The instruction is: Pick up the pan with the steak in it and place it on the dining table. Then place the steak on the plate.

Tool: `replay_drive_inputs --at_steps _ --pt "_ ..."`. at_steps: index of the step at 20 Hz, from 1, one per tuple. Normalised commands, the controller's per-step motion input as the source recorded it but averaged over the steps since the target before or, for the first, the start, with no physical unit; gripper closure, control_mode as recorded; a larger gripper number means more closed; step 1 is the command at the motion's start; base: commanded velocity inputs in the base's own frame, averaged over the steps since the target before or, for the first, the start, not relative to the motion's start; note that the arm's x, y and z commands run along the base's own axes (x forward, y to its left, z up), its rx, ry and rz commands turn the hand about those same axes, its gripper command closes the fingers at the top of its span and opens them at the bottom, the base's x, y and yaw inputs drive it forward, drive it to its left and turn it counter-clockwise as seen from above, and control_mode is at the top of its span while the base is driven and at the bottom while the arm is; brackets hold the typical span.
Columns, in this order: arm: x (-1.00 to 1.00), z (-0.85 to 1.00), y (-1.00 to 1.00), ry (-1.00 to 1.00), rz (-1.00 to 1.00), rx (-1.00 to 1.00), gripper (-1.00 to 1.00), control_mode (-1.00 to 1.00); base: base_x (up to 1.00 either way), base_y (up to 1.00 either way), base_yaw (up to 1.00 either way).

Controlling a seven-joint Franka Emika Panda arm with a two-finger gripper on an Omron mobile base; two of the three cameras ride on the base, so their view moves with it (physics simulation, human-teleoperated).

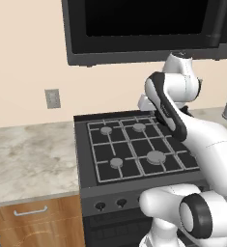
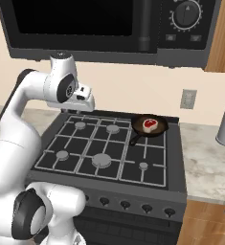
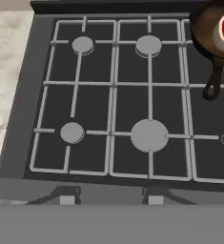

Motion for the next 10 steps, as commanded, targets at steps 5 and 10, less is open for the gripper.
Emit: replay_drive_inputs --at_steps 5,10 --pt "0.09 -0.15 -0.25 0.00 0.00 0.00 -1.00 -1.00 0.00 0.00 0.00" --pt "0.28 -0.33 -0.65 0.01 0.01 0.06 -1.00 -1.00 0.00 0.00 0.00"
